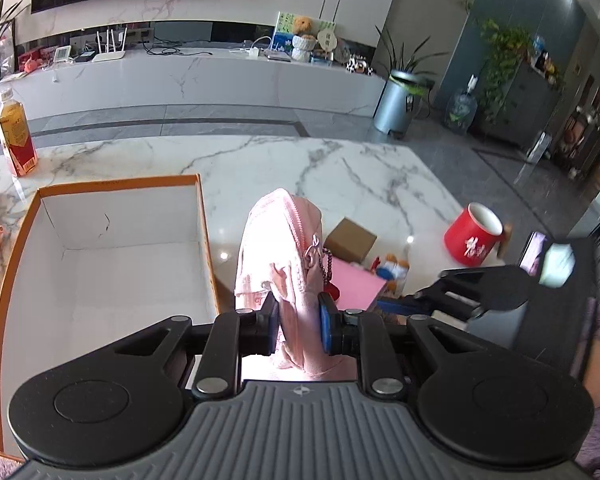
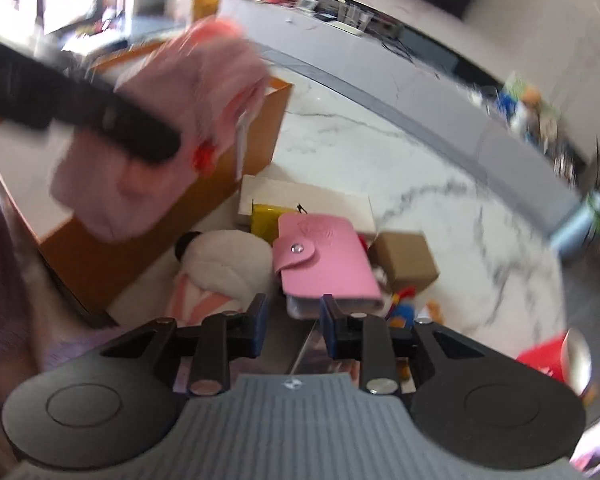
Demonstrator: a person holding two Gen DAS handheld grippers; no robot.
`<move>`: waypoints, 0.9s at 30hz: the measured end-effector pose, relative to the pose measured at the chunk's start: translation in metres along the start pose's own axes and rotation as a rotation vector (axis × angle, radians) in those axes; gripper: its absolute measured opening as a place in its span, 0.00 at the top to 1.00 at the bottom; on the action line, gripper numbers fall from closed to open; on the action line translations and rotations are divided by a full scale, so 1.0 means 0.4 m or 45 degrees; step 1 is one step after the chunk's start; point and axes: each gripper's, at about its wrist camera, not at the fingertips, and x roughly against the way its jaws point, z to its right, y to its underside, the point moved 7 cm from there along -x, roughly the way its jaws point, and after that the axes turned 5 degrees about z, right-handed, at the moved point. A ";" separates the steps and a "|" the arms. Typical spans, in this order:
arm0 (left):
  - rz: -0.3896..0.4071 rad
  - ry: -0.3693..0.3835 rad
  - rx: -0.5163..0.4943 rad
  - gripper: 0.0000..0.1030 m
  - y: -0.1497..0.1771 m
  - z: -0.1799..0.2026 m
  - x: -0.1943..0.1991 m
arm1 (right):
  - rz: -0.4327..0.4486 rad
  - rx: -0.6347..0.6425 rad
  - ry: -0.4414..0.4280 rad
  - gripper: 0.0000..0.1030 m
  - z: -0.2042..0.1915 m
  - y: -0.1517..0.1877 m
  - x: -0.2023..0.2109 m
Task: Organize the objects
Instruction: 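Grasp the pink card wallet with the right tool while the left lifts the backpack, then carry the backpack with the left tool while the right carries the wallet into the box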
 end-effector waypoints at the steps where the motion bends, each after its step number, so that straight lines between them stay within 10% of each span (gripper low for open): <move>1: 0.015 0.005 0.012 0.78 -0.010 -0.010 0.004 | -0.007 0.103 0.026 0.63 -0.014 -0.005 -0.015; 13: 0.072 -0.023 0.137 0.77 -0.040 -0.175 0.022 | -0.231 0.834 0.220 0.55 -0.098 -0.005 -0.189; 27: -0.008 -0.063 0.219 0.77 0.049 -0.329 0.062 | -0.329 0.951 0.356 0.77 -0.099 -0.020 -0.206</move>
